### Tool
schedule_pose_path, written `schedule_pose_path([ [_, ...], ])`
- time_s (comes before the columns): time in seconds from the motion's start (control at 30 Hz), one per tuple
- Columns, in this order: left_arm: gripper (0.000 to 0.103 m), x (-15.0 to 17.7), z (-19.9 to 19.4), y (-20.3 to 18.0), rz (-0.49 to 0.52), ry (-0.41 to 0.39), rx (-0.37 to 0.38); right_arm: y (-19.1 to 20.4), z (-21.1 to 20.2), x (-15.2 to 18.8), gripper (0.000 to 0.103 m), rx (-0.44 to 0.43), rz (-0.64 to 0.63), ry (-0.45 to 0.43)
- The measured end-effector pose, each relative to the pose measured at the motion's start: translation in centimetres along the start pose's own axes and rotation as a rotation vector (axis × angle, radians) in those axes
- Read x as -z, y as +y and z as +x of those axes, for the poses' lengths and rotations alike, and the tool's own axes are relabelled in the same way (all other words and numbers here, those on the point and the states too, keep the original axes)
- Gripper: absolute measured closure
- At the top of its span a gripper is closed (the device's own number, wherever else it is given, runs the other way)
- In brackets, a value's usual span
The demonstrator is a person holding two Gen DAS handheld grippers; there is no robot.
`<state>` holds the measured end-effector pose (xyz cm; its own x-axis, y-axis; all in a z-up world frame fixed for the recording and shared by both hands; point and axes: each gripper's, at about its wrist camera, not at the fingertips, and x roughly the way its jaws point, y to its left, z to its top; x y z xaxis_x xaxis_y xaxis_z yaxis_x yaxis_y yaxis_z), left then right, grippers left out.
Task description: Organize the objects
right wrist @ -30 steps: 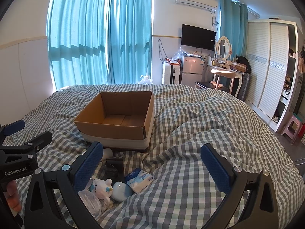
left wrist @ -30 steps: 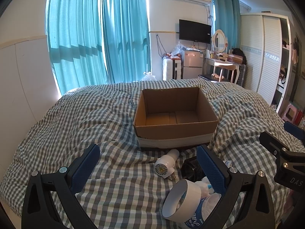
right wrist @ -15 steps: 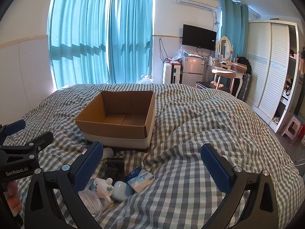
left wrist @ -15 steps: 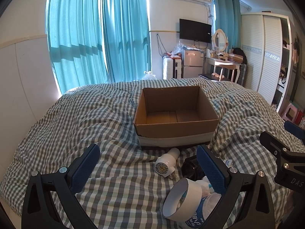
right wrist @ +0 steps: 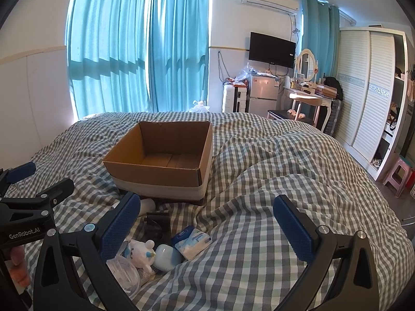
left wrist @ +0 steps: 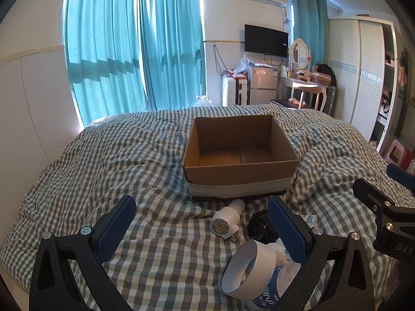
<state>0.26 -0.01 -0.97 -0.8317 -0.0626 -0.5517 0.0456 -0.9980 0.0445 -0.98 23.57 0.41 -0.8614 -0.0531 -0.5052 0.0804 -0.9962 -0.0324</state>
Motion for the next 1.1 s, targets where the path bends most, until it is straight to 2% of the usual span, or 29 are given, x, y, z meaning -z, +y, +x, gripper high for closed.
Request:
schedule_pose_path([
  [0.5, 0.0, 0.2, -1.4, 0.3, -0.004, -0.008, 0.001, 1.4, -2.3, -0.7, 0.0, 0.004, -0.038, -0.025],
  [0.67, 0.0, 0.6, -1.9, 0.5, 0.015, 0.002, -0.016, 2.2, -2.7, -0.2, 0.0, -0.009, -0.065, -0.007],
  [0.77, 0.0, 1.4, -1.9, 0.8, 0.035, 0.027, -0.032, 2.9, -2.7, 1.0, 0.0, -0.039, -0.091, 0.027],
  [1.0, 0.0, 4.6, -0.3, 1.9, 0.046, 0.122, -0.05, 4.8, -0.6, 5.2, 0.0, -0.128, -0.125, 0.166],
  [1.1, 0.0, 5.5, 0.3, 2.4, 0.039, 0.153, -0.051, 5.8, -0.1, 5.9, 0.0, -0.161, -0.142, 0.189],
])
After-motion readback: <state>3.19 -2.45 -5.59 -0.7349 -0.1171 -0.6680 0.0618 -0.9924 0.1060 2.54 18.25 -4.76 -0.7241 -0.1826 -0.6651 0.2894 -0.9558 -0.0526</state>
